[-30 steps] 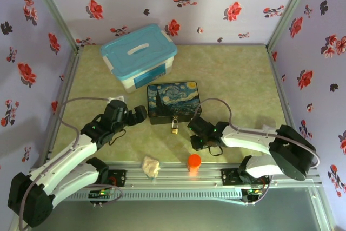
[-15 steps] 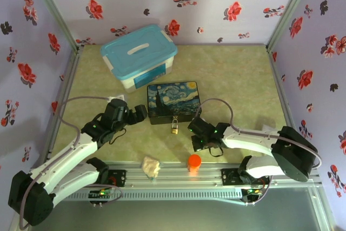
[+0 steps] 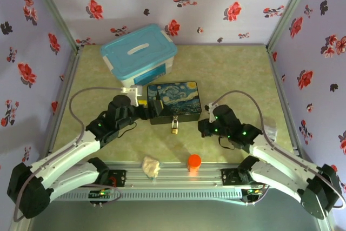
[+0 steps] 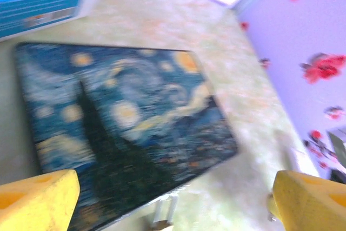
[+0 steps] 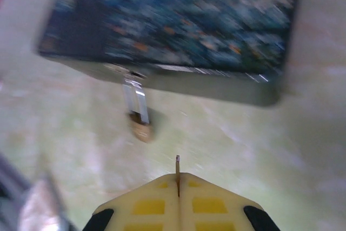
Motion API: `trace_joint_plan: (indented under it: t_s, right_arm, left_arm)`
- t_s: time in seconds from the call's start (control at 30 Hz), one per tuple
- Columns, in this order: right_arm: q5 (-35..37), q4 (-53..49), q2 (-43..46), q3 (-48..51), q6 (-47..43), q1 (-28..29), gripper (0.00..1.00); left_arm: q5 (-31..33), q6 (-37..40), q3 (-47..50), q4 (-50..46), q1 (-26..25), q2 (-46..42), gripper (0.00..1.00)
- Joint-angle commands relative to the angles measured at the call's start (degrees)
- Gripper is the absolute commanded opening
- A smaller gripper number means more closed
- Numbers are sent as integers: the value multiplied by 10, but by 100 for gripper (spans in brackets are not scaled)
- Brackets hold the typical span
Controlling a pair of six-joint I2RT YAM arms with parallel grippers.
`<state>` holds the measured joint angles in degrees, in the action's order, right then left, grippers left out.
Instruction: Unlock the padlock with the key
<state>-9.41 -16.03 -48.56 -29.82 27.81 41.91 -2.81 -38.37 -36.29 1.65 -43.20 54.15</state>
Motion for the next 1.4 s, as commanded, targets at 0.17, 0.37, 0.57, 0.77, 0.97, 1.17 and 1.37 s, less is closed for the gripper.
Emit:
trace_joint_plan:
  t_s: [0.17, 0.37, 0.57, 0.77, 0.97, 1.17, 1.37]
  right_arm:
    - [-198, 204, -6, -38, -1, -4, 0]
    - [-260, 244, -5, -45, 2, -4, 0]
    - [-268, 259, -9, -37, 3, -3, 0]
    - [-261, 264, -26, -43, 1, -4, 0]
    - [-260, 279, -44, -46, 5, -3, 0]
    - [-269, 306, -57, -43, 17, -3, 0]
    - [-270, 327, -56, -37, 30, -4, 0]
  left_arm:
    - [-90, 97, -72, 91, -75, 67, 84]
    - [-122, 78, -71, 143, -87, 102, 72]
    - [-151, 48, -50, 205, -88, 107, 57]
    - [-189, 30, -30, 241, -88, 106, 43]
    - [-214, 21, -18, 233, -88, 101, 25]
    - [-208, 25, -9, 212, -87, 92, 19]
    - [-212, 25, 7, 207, -85, 81, 13]
